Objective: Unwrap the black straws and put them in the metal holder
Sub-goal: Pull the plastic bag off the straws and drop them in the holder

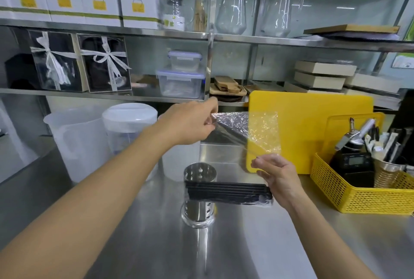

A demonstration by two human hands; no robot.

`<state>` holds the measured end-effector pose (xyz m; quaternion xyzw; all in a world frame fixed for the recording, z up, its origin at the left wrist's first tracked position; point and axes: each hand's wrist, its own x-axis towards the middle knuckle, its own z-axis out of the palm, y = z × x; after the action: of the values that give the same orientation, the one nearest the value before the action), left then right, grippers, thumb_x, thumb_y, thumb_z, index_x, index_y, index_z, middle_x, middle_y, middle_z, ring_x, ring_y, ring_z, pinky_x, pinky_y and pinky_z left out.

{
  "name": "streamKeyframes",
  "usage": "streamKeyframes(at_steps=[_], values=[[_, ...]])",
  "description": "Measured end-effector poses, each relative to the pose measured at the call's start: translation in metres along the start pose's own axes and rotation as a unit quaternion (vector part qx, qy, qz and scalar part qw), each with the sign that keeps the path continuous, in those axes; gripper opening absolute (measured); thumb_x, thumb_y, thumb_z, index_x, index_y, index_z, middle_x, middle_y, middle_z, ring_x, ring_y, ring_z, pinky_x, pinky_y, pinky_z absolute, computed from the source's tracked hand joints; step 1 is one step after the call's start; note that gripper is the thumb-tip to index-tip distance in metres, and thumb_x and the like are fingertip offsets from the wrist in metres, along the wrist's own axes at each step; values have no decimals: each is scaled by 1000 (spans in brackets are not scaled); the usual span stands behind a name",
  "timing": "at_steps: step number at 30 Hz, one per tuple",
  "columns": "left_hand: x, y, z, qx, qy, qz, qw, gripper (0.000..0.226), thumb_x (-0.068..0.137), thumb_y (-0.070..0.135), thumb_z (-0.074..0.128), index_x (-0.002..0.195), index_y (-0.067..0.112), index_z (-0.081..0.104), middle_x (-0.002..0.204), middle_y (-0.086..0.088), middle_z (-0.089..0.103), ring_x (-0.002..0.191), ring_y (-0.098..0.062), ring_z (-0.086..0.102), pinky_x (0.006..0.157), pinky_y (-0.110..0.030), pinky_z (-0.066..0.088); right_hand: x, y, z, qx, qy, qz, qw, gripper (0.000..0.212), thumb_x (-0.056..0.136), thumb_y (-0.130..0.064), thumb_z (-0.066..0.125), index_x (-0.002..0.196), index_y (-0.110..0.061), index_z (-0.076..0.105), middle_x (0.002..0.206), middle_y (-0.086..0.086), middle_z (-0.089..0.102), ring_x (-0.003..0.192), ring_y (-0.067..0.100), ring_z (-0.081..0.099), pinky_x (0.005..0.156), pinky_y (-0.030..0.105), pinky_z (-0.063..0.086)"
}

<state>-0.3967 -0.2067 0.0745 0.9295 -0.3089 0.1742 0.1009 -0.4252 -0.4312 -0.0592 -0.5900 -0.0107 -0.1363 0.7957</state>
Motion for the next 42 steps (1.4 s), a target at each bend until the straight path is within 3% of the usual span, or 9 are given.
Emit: streamKeyframes(at_steps=[4, 10, 14, 17, 21, 25, 31, 37, 42], values=[[-3, -11, -4, 30, 179, -2, 983, 69, 70, 55, 66, 125, 25, 38, 131, 1, 50, 124, -21, 42, 110, -42, 16, 0, 0, -10, 30, 8, -6, 999, 33, 35, -32, 89, 57, -15, 69, 60, 4, 70, 64, 19, 63, 58, 18, 50], [-9, -32, -4, -9, 264, -90, 960, 137, 45, 61, 78, 142, 27, -12, 156, -12, 0, 144, -24, 4, 114, -44, -2, 6, 1, -30, 87, 6, -16, 996, 47, 19, -38, 93, 55, -17, 69, 60, -1, 70, 63, 10, 67, 58, 19, 51], [-2, -41, 2, -225, 300, -164, 912, 147, 40, 48, 84, 144, 20, -16, 157, -12, -5, 145, -23, 7, 116, -46, 8, 6, 0, -35, 98, -7, -14, 995, 45, 21, -36, 93, 53, -17, 68, 59, -1, 69, 63, 10, 67, 59, 19, 52], [-9, -48, 8, -472, 163, -180, 848, 126, 43, 31, 82, 144, 25, 8, 136, -13, 47, 122, -22, 51, 101, -36, 39, 6, 0, -38, 97, -2, -15, 995, 43, 22, -35, 93, 53, -18, 68, 59, -1, 69, 63, 10, 66, 59, 20, 52], [-16, -50, 29, -531, 98, -158, 827, 13, 67, 5, 73, 78, 12, 72, 64, -4, 74, 64, -16, 70, 75, -31, 57, 7, -3, -43, 73, 18, -5, 997, 36, 33, -31, 91, 58, -17, 69, 61, -1, 69, 64, 10, 66, 60, 22, 51], [-11, -46, 36, -551, 171, -161, 801, 12, 74, -3, 68, 70, 8, 69, 53, 2, 70, 50, -9, 65, 54, -16, 54, 7, 0, -47, -14, 65, 45, 997, 12, 63, -17, 71, 72, -12, 65, 62, 0, 70, 71, 17, 62, 71, 32, 42], [-5, -42, 41, -578, 185, -189, 772, 10, 73, -2, 68, 71, 8, 69, 56, 1, 71, 55, -11, 66, 60, -23, 59, 3, 23, -47, 82, 57, 93, 991, 24, 57, -8, 77, 75, -7, 60, 65, 5, 70, 74, 21, 66, 71, 31, 55], [-7, -46, 43, -579, 179, -201, 770, 11, 72, 1, 70, 69, 11, 69, 56, 1, 71, 54, -12, 66, 62, -24, 58, 2, 23, -39, 103, 125, 59, 985, 20, 83, 16, 46, 78, 2, 59, 57, 6, 69, 62, 17, 67, 55, 18, 54], [-6, -52, 44, -497, 211, -253, 803, 51, 70, 11, 76, 112, 17, 49, 99, -5, 66, 88, -22, 64, 77, -32, 48, 9, 12, -40, 140, 146, 19, 979, 16, 82, 10, 54, 79, -5, 60, 56, 2, 69, 59, 14, 66, 57, 20, 54]])
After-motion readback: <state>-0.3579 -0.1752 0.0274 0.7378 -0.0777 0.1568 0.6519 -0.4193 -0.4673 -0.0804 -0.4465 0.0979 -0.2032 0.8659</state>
